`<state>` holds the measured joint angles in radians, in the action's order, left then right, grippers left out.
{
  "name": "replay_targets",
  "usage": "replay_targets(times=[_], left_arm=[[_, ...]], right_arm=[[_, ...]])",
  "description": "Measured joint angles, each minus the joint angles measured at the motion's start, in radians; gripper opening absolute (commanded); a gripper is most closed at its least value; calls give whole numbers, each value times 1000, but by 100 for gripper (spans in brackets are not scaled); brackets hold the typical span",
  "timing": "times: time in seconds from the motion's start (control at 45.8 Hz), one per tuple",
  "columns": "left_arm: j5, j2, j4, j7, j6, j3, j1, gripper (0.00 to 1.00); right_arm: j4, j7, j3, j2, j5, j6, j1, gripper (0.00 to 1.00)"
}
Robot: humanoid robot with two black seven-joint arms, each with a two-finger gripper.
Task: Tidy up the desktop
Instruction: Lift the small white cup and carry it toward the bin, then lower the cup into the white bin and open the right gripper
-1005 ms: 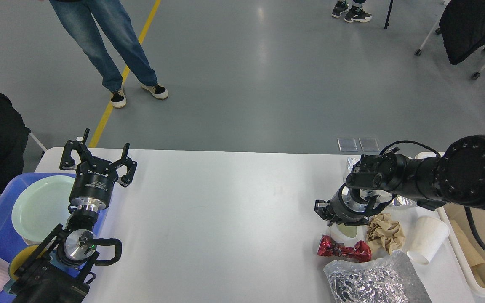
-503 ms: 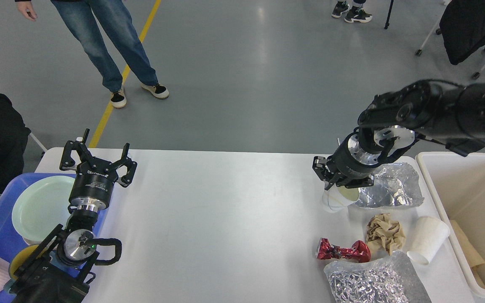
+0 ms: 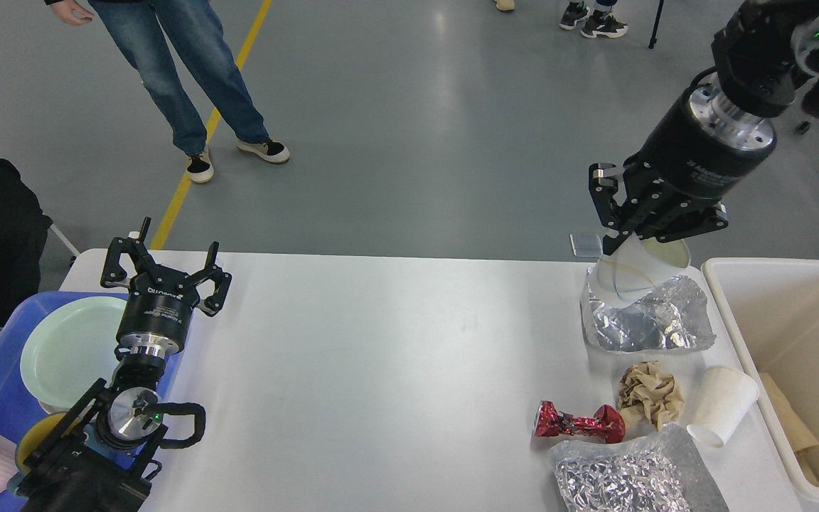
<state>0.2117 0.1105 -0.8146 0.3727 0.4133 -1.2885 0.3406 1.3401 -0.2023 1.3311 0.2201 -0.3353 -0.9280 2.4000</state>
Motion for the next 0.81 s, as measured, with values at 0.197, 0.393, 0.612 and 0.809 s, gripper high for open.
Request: replay_targets(times=[0.197, 0.393, 0.612, 0.809], left_arm=[[0, 0, 0, 0, 0, 0, 0, 96], [0, 0, 0, 0, 1, 0, 0, 96], [0, 0, 0, 0, 1, 0, 0, 96], [0, 0, 0, 0, 1, 0, 0, 96]], right_arm=[[-2, 11, 82, -5, 24, 33, -19, 0], [-5, 104, 208, -11, 28, 78, -45, 0], [-53, 151, 314, 31, 28, 205, -141, 0], [-201, 144, 321, 164, 28, 337, -305, 0]])
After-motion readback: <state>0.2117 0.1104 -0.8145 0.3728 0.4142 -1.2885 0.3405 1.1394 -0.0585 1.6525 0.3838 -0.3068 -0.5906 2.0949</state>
